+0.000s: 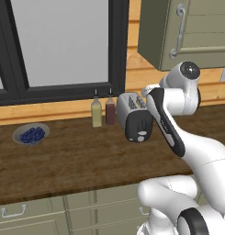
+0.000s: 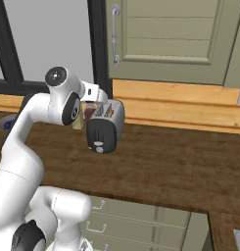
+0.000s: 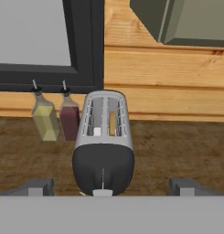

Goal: Start the toaster. Once the lever pops up, take the bread to the plate on the dining counter.

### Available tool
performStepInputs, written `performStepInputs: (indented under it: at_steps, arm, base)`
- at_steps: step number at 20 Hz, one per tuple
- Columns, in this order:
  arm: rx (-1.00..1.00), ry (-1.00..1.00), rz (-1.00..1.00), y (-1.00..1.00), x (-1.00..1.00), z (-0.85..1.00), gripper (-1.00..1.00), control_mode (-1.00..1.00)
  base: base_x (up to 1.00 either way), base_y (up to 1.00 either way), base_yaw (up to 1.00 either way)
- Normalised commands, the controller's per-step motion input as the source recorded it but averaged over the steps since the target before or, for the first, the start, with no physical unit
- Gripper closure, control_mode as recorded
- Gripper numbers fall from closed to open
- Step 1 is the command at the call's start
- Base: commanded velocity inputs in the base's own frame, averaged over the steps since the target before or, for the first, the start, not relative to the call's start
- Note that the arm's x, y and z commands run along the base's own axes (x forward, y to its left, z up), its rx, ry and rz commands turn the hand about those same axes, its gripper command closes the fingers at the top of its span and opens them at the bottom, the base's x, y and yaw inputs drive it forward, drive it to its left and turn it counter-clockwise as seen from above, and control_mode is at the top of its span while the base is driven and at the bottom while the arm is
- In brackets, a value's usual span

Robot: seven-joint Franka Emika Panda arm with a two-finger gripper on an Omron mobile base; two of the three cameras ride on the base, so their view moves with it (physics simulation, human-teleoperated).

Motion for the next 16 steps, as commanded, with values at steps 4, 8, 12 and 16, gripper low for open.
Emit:
performStepInputs:
  at_steps: [4,8,12,16]
  arm:
    - [0.00,0.00,0.00,0.00,0.00,0.00,-1.00,-1.00]
    - [0.00,0.00,0.00,0.00,0.00,0.00,-1.00,-1.00]
    - [0.00,0.00,0.00,0.00,0.00,0.00,-1.00,-1.00]
    - [0.00,0.00,0.00,0.00,0.00,0.00,-1.00,-1.00]
  base:
    - [0.00,0.00,0.00]
    - [0.00,0.00,0.00]
    - [0.00,0.00,0.00]
    - [0.00,0.00,0.00]
